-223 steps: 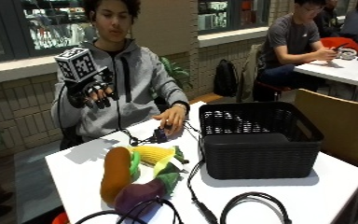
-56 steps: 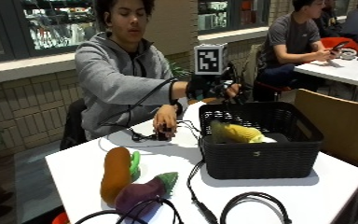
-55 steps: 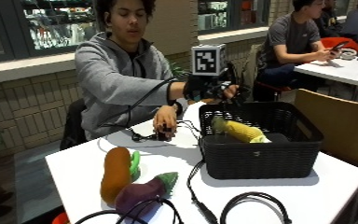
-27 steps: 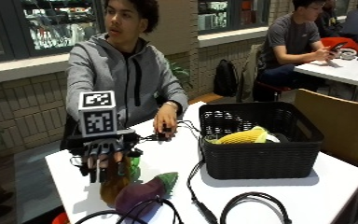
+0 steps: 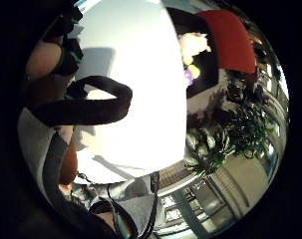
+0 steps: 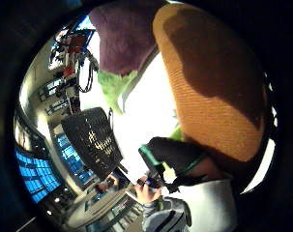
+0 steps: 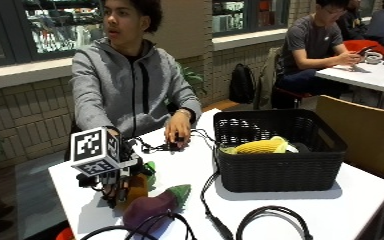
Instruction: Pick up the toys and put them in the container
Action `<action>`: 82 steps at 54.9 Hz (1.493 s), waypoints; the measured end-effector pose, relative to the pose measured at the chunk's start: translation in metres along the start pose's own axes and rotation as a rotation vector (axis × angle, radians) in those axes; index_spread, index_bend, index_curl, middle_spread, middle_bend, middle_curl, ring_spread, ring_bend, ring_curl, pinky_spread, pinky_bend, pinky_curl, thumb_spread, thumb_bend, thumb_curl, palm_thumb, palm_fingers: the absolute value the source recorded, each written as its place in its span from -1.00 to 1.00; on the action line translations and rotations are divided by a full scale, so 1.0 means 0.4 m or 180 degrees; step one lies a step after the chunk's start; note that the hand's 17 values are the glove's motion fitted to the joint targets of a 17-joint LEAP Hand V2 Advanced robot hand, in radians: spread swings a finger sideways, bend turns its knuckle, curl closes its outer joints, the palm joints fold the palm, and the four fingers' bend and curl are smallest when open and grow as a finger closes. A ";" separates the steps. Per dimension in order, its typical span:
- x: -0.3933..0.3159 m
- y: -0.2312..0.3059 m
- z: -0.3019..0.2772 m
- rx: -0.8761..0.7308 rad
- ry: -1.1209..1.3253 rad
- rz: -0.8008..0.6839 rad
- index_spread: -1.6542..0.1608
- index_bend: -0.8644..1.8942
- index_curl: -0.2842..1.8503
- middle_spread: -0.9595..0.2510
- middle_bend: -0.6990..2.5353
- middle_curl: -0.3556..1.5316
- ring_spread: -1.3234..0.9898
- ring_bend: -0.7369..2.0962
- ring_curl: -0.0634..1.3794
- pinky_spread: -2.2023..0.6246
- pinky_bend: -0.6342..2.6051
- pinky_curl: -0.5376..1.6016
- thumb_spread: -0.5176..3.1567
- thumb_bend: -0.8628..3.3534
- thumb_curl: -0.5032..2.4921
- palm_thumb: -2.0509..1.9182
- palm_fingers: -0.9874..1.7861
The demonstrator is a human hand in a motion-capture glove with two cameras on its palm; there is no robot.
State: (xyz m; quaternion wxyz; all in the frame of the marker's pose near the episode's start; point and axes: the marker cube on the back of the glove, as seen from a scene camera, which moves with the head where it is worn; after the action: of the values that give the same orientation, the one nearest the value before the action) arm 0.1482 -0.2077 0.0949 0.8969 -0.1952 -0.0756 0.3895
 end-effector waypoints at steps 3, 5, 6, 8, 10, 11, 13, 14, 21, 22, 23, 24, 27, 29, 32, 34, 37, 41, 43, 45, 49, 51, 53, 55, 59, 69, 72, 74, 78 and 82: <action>-0.012 -0.002 0.006 -0.0065 0.0031 -0.0014 0.59 -0.46 -0.73 0.76 -0.29 -0.05 0.04 0.49 -0.26 0.42 0.43 -0.10 -0.09 -0.59 -0.47 0.05 -0.32; -0.024 -0.003 0.004 -0.0054 0.0047 0.0006 0.59 -0.47 -0.75 0.76 -0.27 -0.04 0.04 0.52 -0.25 0.41 0.45 -0.10 -0.05 -0.57 -0.45 0.09 -0.35; -0.030 -0.003 0.004 -0.0040 0.0057 0.0020 0.59 -0.46 -0.75 0.77 -0.27 -0.04 0.04 0.53 -0.24 0.41 0.45 -0.10 -0.04 -0.56 -0.45 0.09 -0.36; -0.037 -0.002 0.007 -0.0008 0.0098 0.0039 0.60 -0.46 -0.75 0.77 -0.26 -0.03 0.04 0.55 -0.23 0.40 0.47 -0.09 -0.01 -0.55 -0.44 0.13 -0.38; -0.039 0.003 0.017 0.0017 0.0159 0.0039 0.60 -0.45 -0.76 0.78 -0.25 -0.03 0.04 0.57 -0.23 0.40 0.48 -0.09 0.02 -0.53 -0.43 0.16 -0.39; -0.039 0.006 0.022 0.0027 0.0190 0.0035 0.60 -0.45 -0.76 0.78 -0.25 -0.03 0.04 0.58 -0.22 0.40 0.49 -0.09 0.03 -0.52 -0.43 0.17 -0.39; -0.040 0.009 0.027 0.0060 0.0240 0.0028 0.60 -0.44 -0.75 0.78 -0.25 -0.03 0.03 0.59 -0.22 0.40 0.50 -0.09 0.06 -0.50 -0.42 0.20 -0.40; -0.041 0.009 0.027 0.0088 0.0258 0.0022 0.60 -0.44 -0.75 0.78 -0.25 -0.03 0.03 0.59 -0.22 0.40 0.50 -0.09 0.07 -0.49 -0.42 0.21 -0.41; -0.033 0.025 0.028 0.0370 0.0461 -0.0255 0.58 -0.40 -0.75 0.73 -0.20 -0.01 0.00 0.65 -0.21 0.39 0.48 -0.10 0.15 -0.43 -0.38 0.28 -0.33; -0.032 0.029 0.025 0.0412 0.0502 -0.0314 0.58 -0.39 -0.74 0.71 -0.19 0.00 0.00 0.66 -0.20 0.39 0.47 -0.11 0.15 -0.42 -0.37 0.30 -0.31; -0.031 0.035 0.022 0.0461 0.0545 -0.0373 0.57 -0.39 -0.74 0.70 -0.18 0.01 -0.01 0.66 -0.20 0.39 0.48 -0.11 0.16 -0.42 -0.36 0.31 -0.31; -0.031 0.040 0.016 0.0522 0.0584 -0.0431 0.57 -0.37 -0.74 0.69 -0.17 0.02 -0.02 0.67 -0.20 0.38 0.47 -0.11 0.15 -0.41 -0.35 0.32 -0.30; -0.036 0.061 -0.010 0.0784 0.0648 -0.0609 0.55 -0.32 -0.72 0.63 -0.16 0.04 -0.03 0.68 -0.19 0.38 0.47 -0.12 0.14 -0.40 -0.33 0.35 -0.27; -0.049 0.075 -0.045 0.0955 0.0649 -0.0747 0.55 -0.29 -0.71 0.60 -0.16 0.04 -0.04 0.68 -0.19 0.38 0.46 -0.12 0.13 -0.39 -0.31 0.37 -0.25; -0.091 0.089 -0.128 0.1104 0.0672 -0.1004 0.54 -0.27 -0.69 0.56 -0.16 0.06 -0.05 0.67 -0.20 0.37 0.45 -0.13 0.12 -0.39 -0.28 0.39 -0.21; -0.125 0.113 -0.167 0.1181 0.0711 -0.1193 0.53 -0.23 -0.66 0.52 -0.16 0.07 -0.06 0.67 -0.20 0.37 0.43 -0.14 0.10 -0.39 -0.27 0.40 -0.16; -0.172 0.177 -0.188 0.1294 0.0773 -0.1453 0.52 -0.20 -0.63 0.48 -0.16 0.09 -0.06 0.66 -0.20 0.37 0.40 -0.15 0.07 -0.39 -0.24 0.41 -0.10; -0.255 0.260 -0.195 0.1435 0.0809 -0.1636 0.51 -0.16 -0.59 0.43 -0.16 0.12 -0.07 0.63 -0.21 0.37 0.37 -0.15 0.03 -0.41 -0.21 0.42 -0.05; -0.321 0.293 -0.194 0.1564 0.0903 -0.1722 0.50 -0.16 -0.57 0.41 -0.16 0.13 -0.07 0.63 -0.21 0.37 0.36 -0.15 0.01 -0.41 -0.20 0.42 -0.05; -0.400 0.317 -0.194 0.1717 0.1098 -0.1893 0.50 -0.16 -0.56 0.39 -0.16 0.14 -0.07 0.62 -0.20 0.36 0.35 -0.15 -0.01 -0.42 -0.18 0.42 -0.04; -0.521 0.330 -0.194 0.1894 0.1480 -0.2271 0.50 -0.17 -0.54 0.35 -0.17 0.17 -0.07 0.61 -0.20 0.36 0.34 -0.15 -0.04 -0.42 -0.15 0.42 -0.03; -0.574 0.325 -0.196 0.1963 0.1626 -0.2383 0.49 -0.18 -0.53 0.34 -0.18 0.18 -0.07 0.61 -0.20 0.36 0.34 -0.15 -0.06 -0.43 -0.14 0.42 -0.02; -0.631 0.325 -0.190 0.1996 0.1774 -0.2515 0.49 -0.19 -0.52 0.32 -0.19 0.19 -0.07 0.60 -0.20 0.36 0.33 -0.15 -0.07 -0.43 -0.13 0.43 -0.02; -0.687 0.331 -0.174 0.1973 0.1898 -0.2674 0.49 -0.19 -0.52 0.31 -0.20 0.20 -0.07 0.60 -0.20 0.36 0.33 -0.15 -0.08 -0.43 -0.11 0.43 -0.02; -0.776 0.328 -0.141 0.1824 0.2083 -0.2900 0.49 -0.21 -0.50 0.29 -0.21 0.22 -0.07 0.59 -0.20 0.36 0.32 -0.14 -0.10 -0.44 -0.09 0.43 -0.01; -0.928 0.273 -0.075 0.1722 0.2630 -0.3203 0.49 -0.24 -0.47 0.23 -0.24 0.28 -0.07 0.58 -0.19 0.36 0.31 -0.14 -0.15 -0.44 -0.04 0.43 0.00; -0.965 0.256 -0.060 0.1672 0.2480 -0.3123 0.49 -0.25 -0.47 0.22 -0.25 0.30 -0.08 0.58 -0.19 0.36 0.31 -0.13 -0.16 -0.45 -0.02 0.43 0.00; -0.980 0.238 -0.058 0.1684 0.2487 -0.3069 0.49 -0.25 -0.47 0.21 -0.25 0.31 -0.08 0.58 -0.19 0.36 0.30 -0.13 -0.16 -0.45 -0.01 0.43 0.00; -1.002 0.219 -0.045 0.1592 0.2482 -0.3171 0.49 -0.26 -0.46 0.19 -0.26 0.33 -0.08 0.58 -0.19 0.36 0.31 -0.13 -0.17 -0.45 0.01 0.43 0.00; -1.009 0.211 -0.028 0.1412 0.2497 -0.3303 0.50 -0.26 -0.46 0.17 -0.27 0.36 -0.08 0.57 -0.18 0.36 0.31 -0.13 -0.18 -0.45 0.02 0.42 -0.01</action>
State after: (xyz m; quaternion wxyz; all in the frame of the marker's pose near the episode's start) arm -0.1817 -0.4526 0.0566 0.9473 -0.0721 0.2525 -0.1836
